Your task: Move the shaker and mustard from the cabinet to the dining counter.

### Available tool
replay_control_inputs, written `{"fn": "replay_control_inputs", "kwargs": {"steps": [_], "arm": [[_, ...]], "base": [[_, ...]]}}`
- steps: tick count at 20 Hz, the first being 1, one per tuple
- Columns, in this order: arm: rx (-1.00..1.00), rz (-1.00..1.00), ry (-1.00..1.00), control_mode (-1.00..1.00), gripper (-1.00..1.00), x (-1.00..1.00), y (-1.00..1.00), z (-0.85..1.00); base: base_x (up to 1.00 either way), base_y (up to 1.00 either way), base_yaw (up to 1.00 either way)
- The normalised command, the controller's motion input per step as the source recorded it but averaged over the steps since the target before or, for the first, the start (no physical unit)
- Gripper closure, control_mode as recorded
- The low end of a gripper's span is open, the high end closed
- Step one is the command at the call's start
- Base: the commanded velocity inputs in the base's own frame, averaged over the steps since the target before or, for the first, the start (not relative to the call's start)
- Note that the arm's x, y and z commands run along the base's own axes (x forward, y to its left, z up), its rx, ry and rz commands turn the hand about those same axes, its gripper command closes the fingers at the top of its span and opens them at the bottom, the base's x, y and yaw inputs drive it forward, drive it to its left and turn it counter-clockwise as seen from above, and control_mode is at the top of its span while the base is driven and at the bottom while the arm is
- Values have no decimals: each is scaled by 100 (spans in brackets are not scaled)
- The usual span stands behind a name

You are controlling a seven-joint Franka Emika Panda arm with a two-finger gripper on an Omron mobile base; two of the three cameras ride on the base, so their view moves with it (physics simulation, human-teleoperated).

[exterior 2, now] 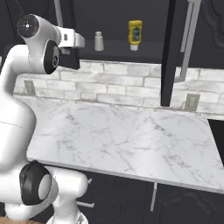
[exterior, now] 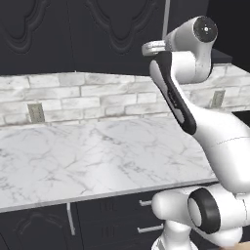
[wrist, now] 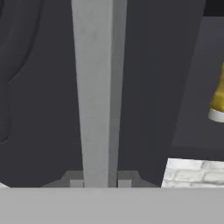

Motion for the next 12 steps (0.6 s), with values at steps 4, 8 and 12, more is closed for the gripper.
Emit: {"fn": "replay_control_inputs", "kwargs": {"steps": [4,8,12], "arm": [[0,0,-17,-100,100,-100,0,0],[-3,-6,-3,-100,100,-100,10,0],[-7,-18,0,-100,100,-100,3,8]], "base": [[0,0,0],[0,0,0],[0,0,0]]}}
